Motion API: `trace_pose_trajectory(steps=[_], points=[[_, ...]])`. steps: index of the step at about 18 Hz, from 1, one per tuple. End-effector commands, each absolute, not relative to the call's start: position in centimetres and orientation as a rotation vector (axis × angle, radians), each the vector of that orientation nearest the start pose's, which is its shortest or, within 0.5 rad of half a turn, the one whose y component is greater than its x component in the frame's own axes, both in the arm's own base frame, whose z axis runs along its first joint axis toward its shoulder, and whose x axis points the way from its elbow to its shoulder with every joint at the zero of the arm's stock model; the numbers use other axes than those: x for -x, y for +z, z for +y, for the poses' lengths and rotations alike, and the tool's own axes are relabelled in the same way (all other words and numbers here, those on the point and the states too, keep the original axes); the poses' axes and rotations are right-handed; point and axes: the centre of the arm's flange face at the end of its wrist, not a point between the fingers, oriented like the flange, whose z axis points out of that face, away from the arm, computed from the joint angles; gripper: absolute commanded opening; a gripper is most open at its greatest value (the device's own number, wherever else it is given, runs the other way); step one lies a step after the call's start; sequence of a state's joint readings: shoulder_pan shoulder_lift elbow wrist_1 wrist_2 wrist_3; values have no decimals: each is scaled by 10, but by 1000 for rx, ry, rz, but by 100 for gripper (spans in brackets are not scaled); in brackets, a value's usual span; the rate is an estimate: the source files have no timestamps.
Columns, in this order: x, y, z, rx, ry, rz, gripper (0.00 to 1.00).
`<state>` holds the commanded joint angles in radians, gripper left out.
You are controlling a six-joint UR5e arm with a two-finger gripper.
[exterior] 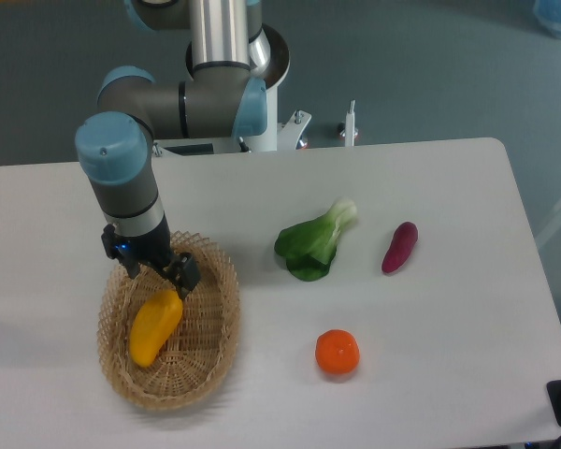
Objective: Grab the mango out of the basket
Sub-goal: 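Move the open gripper over the basket and lower onto the yellow mango, then close the gripper around the yellow mango in the basket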
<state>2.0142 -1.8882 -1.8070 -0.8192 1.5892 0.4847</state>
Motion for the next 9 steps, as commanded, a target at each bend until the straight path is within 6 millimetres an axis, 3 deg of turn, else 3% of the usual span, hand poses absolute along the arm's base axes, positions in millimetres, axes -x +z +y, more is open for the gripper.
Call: trace_pose_trajectory(steps=[9], points=[[129,237,593,3014,134,80,100]])
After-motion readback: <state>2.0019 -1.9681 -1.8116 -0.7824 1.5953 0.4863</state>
